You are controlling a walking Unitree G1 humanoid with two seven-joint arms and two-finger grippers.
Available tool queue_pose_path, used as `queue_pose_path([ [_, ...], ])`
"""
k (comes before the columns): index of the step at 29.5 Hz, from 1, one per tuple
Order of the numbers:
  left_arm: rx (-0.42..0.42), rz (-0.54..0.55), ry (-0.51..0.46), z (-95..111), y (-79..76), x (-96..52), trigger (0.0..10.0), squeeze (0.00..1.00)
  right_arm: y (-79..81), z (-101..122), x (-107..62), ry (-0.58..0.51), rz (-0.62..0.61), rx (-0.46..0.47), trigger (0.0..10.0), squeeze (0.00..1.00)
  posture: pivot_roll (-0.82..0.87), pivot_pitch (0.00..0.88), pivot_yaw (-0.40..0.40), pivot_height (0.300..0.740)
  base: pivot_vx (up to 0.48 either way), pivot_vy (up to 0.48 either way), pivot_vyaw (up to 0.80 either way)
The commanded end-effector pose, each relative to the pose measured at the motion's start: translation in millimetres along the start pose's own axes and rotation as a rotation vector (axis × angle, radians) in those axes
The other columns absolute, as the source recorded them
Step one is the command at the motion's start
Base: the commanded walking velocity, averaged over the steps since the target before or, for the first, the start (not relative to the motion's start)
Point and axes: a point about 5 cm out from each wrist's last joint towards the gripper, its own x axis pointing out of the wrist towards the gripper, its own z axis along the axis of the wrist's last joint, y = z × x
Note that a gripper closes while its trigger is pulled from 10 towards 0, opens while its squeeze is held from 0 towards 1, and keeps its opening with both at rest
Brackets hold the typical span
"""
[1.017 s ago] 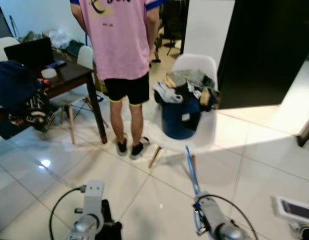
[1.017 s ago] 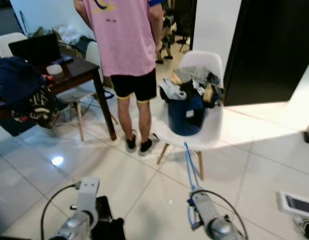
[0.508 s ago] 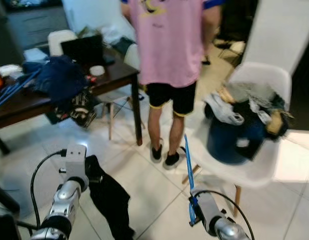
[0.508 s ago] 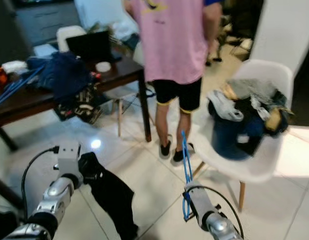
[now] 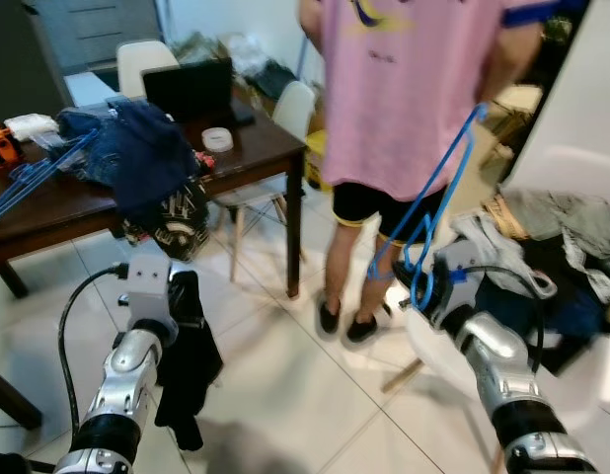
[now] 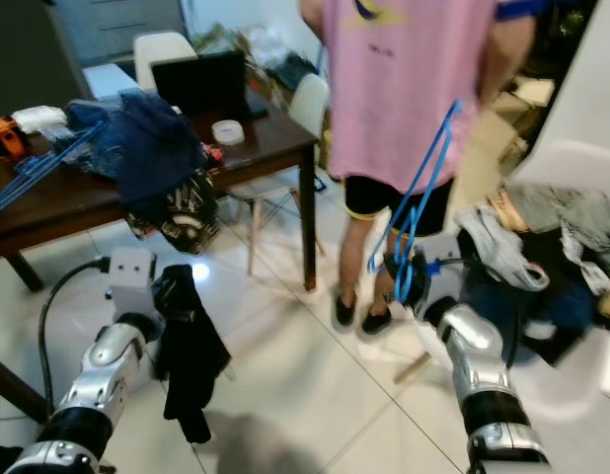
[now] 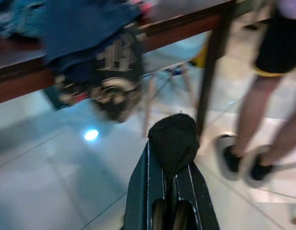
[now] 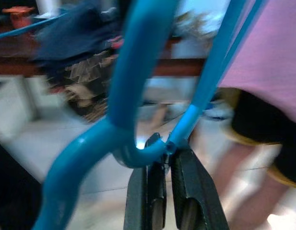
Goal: Hang hanger
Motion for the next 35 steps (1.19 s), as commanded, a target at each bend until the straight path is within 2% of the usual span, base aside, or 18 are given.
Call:
queue_pose_path([
  [1,-0.005,-0.006,0.002,0.6,-0.9,-0.1,10.0,0.0,-6.6,-15.4,-9.6,0.075,-0.031,0.025,10.0,0.0,0.01,0.0,0.015,0.74,0.326,0.0,0.0],
  [8,-0.012,0.001,-0.027,6.3,-1.0,-4.4,10.0,0.0,7.0,-12.6,-7.7,0.069,0.133,0.001,10.0,0.0,0.02,0.0,0.01,0.74,0.324,0.0,0.44],
  [10,-0.012,0.001,-0.027,6.3,-1.0,-4.4,10.0,0.0,7.0,-12.6,-7.7,0.069,0.133,0.001,10.0,0.0,0.02,0.0,0.01,0.74,0.322,0.0,0.76],
  [12,-0.008,0.028,-0.119,33.4,4.2,-0.3,10.0,0.0,13.5,3.3,-4.6,0.031,0.227,-0.031,10.0,0.0,0.03,0.0,0.007,0.74,0.324,0.0,0.6],
  [15,-0.005,0.038,-0.158,45.8,6.2,1.1,10.0,0.0,15.4,10.0,-4.7,0.021,0.257,-0.039,10.0,0.0,0.03,0.0,0.007,0.74,0.326,0.0,0.44],
  [16,0.007,0.054,-0.207,61.1,8.8,3.0,10.0,0.0,16.7,16.7,-4.5,0.01,0.282,-0.038,10.0,0.0,0.03,0.0,0.007,0.74,0.322,0.0,0.0],
  [21,0.014,0.086,-0.303,91.5,13.3,6.1,10.0,0.0,17.6,27.8,-3.1,-0.008,0.316,-0.052,10.0,0.0,0.03,0.0,0.007,0.74,0.324,0.0,0.0],
  [22,0.007,0.091,-0.365,112.0,13.6,7.6,10.0,0.0,18.2,33.3,-1.1,-0.017,0.322,-0.068,10.0,0.0,0.03,0.0,0.009,0.74,0.322,0.0,0.0],
  [25,0.007,0.091,-0.365,112.0,13.6,7.6,10.0,0.0,18.2,33.3,-1.1,-0.017,0.322,-0.068,10.0,0.0,0.03,0.0,0.009,0.74,0.322,0.0,0.0],
  [26,-0.004,0.084,-0.424,131.4,12.1,8.7,10.0,0.0,19.1,37.4,0.5,-0.025,0.326,-0.084,10.0,0.0,0.03,0.0,0.007,0.74,0.326,0.0,0.0],
  [27,-0.004,0.084,-0.424,131.4,12.1,8.7,10.0,0.0,19.1,37.4,0.5,-0.025,0.326,-0.084,10.0,0.0,0.03,0.0,0.007,0.74,0.326,0.0,0.0],
  [28,0.01,0.066,-0.509,160.7,9.5,9.1,10.0,0.0,21.0,41.5,1.8,-0.035,0.338,-0.092,10.0,0.0,0.03,0.0,0.006,0.74,0.337,0.0,0.0],
  [29,0.01,0.066,-0.509,160.7,9.5,9.1,10.0,0.0,21.0,41.5,1.8,-0.035,0.338,-0.092,10.0,0.0,0.03,0.0,0.006,0.74,0.337,0.0,0.0],
  [30,0.012,0.056,-0.58,185.3,9.1,8.4,10.0,0.0,22.8,44.3,2.4,-0.042,0.35,-0.096,10.0,0.0,0.03,0.0,0.008,0.74,0.337,0.0,0.0],
  [31,0.012,0.056,-0.58,185.3,9.1,8.4,10.0,0.0,22.8,44.3,2.4,-0.042,0.35,-0.096,10.0,0.0,0.03,0.0,0.008,0.74,0.337,0.0,0.0],
  [32,0.031,0.055,-0.642,207.2,10.9,6.5,10.0,0.0,25.3,46.6,2.3,-0.046,0.372,-0.095,10.0,0.0,0.03,0.0,0.008,0.74,0.341,0.0,0.0],
  [34,0.031,0.055,-0.642,207.2,10.9,6.5,10.0,0.0,25.3,46.6,2.3,-0.046,0.372,-0.095,10.0,0.0,0.03,0.0,0.008,0.74,0.341,0.0,0.0],
  [35,0.048,0.063,-0.697,226.3,14.6,4.0,10.0,0.0,28.0,47.5,1.6,-0.039,0.398,-0.101,10.0,0.0,0.03,0.0,0.008,0.74,0.345,0.0,0.0],
])
